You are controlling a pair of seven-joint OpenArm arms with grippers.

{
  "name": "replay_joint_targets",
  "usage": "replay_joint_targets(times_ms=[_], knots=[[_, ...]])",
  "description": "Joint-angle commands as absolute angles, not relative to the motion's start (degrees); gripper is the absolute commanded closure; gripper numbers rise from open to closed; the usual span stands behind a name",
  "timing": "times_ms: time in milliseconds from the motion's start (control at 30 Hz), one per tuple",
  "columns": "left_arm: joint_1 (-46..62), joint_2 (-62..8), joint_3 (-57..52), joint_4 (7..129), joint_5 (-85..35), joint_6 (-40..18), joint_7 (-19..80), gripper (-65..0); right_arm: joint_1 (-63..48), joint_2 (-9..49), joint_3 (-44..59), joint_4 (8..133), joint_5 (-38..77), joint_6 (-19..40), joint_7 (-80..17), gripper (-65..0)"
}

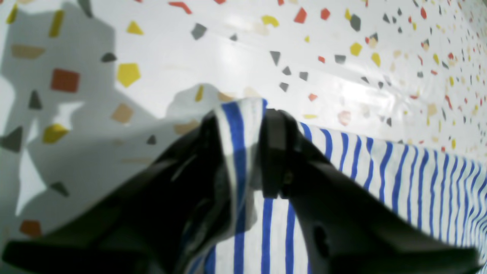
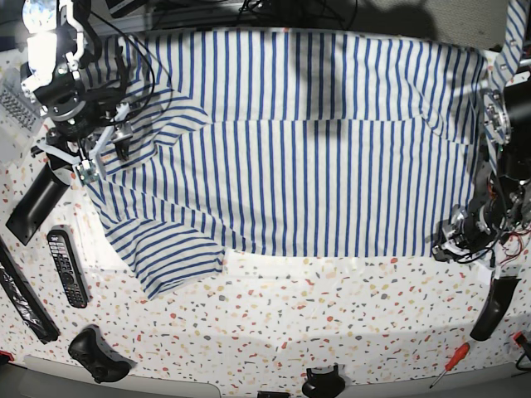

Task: Layout the t-shirt on the table in an organized manner, then fold the t-shirt properly
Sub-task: 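Grasp the hem corners with both grippers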

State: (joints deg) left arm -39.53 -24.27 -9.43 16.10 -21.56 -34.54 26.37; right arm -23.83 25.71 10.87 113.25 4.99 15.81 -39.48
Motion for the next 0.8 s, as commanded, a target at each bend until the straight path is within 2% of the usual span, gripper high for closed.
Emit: replay_joint_targets(times_ms=[0, 100, 767], knots=[[-41.1, -24.8, -9.4, 17.4, -21.7, -34.8, 26.8, -18.9, -23.5, 26.5, 11.2, 114.2, 5.2, 15.6, -38.2, -39.0], [-41.1, -24.8, -9.4, 18.3, -21.7, -34.8, 27.4, -21.9, -23.5, 26.5, 11.2, 114.1, 5.2, 15.6, -38.2, -39.0], [-41.1, -27.2, -9.4, 18.4, -22.1, -34.8, 27.4, -22.0, -23.5, 26.5, 11.2, 114.1, 5.2, 15.6, -38.6, -39.0]])
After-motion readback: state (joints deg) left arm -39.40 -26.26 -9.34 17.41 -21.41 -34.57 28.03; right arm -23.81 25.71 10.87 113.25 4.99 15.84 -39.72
